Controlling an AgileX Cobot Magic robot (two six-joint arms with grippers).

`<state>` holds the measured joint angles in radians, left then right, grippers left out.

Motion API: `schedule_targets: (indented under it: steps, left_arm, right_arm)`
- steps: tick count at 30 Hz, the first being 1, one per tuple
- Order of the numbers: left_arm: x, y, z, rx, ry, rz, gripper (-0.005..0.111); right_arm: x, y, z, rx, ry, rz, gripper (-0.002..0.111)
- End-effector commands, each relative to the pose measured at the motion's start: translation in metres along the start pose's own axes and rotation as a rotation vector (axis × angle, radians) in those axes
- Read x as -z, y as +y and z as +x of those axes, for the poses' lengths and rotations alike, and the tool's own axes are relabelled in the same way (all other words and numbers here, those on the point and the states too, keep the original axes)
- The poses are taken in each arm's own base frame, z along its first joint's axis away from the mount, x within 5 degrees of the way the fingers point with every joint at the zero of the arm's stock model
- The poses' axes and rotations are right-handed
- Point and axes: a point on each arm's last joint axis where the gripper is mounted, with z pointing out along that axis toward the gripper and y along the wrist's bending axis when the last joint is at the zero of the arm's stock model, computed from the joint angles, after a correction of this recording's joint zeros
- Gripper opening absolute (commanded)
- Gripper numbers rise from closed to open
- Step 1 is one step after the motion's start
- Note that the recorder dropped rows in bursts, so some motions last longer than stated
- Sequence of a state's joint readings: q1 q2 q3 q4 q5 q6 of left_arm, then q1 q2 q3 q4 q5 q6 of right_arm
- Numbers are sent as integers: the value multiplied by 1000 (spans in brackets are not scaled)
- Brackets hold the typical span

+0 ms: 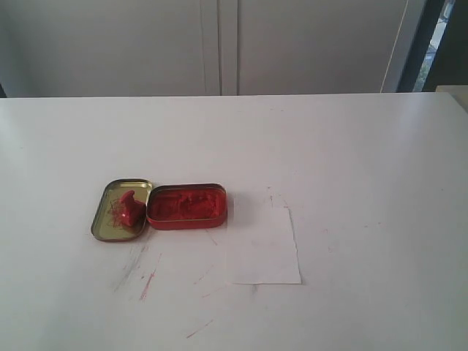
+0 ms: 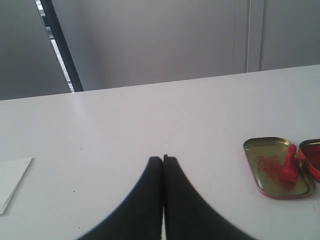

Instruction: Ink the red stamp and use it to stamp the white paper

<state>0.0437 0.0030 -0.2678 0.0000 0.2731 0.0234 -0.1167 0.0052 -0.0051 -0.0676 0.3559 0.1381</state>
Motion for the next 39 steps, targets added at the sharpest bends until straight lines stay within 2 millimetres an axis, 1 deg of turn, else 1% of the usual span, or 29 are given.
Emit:
schedule_targets:
  steps: [1, 5, 6, 13, 16, 19, 23, 30, 39]
  left_arm:
    - [6, 1, -14, -1, -4, -1, 0]
    - [4, 2, -29, -5, 119, 20, 0]
    - [3, 3, -34, -5, 171, 29, 0]
    - [-17, 5, -56, -9, 459, 78, 0]
    - [-32, 4, -61, -19, 548, 112, 0]
    - [-45, 3, -68, -11, 600, 146, 0]
    - [-68, 2, -73, 7, 698, 191, 0]
    - [-109, 0, -73, 21, 881, 253, 0]
    - [-155, -5, -73, 25, 984, 348, 0]
  right_arm:
    - [0, 0, 0, 3, -16, 5, 0]
    - [0, 0, 0, 3, -16, 5, 0]
    - [0, 0, 0, 3, -16, 5, 0]
    - [0, 0, 0, 5, -16, 5, 0]
    - [0, 0, 0, 5, -16, 5, 0]
    - [0, 0, 0, 5, -16, 5, 0]
    - [0, 0, 0, -2, -16, 5, 0]
    - [0, 0, 0, -9, -16, 5, 0]
    - [0, 0, 0, -9, -16, 5, 0]
